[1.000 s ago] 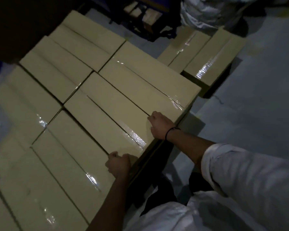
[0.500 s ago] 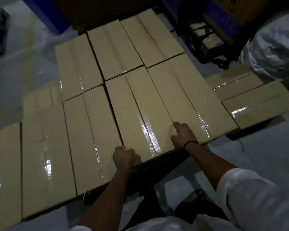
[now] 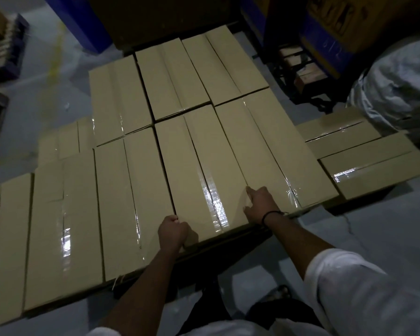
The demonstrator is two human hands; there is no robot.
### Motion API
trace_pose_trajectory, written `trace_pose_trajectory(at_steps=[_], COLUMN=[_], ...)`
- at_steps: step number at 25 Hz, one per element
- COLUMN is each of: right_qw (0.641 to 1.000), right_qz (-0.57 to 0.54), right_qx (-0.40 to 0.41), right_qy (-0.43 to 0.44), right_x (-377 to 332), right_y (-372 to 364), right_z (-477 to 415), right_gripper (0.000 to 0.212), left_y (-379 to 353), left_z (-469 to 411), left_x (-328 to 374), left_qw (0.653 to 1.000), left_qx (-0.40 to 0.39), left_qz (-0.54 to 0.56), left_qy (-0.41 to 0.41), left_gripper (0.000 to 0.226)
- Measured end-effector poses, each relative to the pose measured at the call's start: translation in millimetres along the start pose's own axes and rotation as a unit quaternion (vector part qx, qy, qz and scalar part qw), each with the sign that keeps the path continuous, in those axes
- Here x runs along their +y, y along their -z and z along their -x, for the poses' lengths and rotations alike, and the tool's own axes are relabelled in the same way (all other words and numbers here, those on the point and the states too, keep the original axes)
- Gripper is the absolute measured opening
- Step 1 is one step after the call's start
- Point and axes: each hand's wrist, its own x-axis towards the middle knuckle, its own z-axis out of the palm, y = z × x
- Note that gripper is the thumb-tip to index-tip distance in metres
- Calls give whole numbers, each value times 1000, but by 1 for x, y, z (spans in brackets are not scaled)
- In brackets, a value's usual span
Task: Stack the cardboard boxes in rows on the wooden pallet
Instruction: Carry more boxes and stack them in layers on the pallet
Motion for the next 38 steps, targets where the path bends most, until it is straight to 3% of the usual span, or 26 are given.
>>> trace_pose_trajectory(at_steps=[4, 13, 20, 27, 32, 38], right_qw=[999, 999, 997, 977, 931, 888], right_qz=[16, 12, -46, -116, -205, -259], right_qx=[-43, 21, 57, 138, 186, 223], right_qy=[17, 31, 18, -118, -237, -308], right_x=[0, 61, 68, 144, 223, 326], right_y=[14, 88, 140, 197, 222, 256], right_z=[11, 58, 46, 48, 75, 37], right_gripper=[70, 70, 64, 54, 57, 53], left_y=[-12, -81, -105, -188, -247, -350], left_z=[15, 90, 73, 68, 108, 125], left_x=[12, 86, 136, 220, 268, 332], left_qw=[996, 973, 957, 912, 864, 817], left_qx=[18, -13, -63, -156, -222, -258], left_qz=[-63, -114, -120, -130, -120, -174], left_qy=[-62, -201, -257, -357, -436, -486], left_gripper=[45, 44, 28, 20, 19, 20])
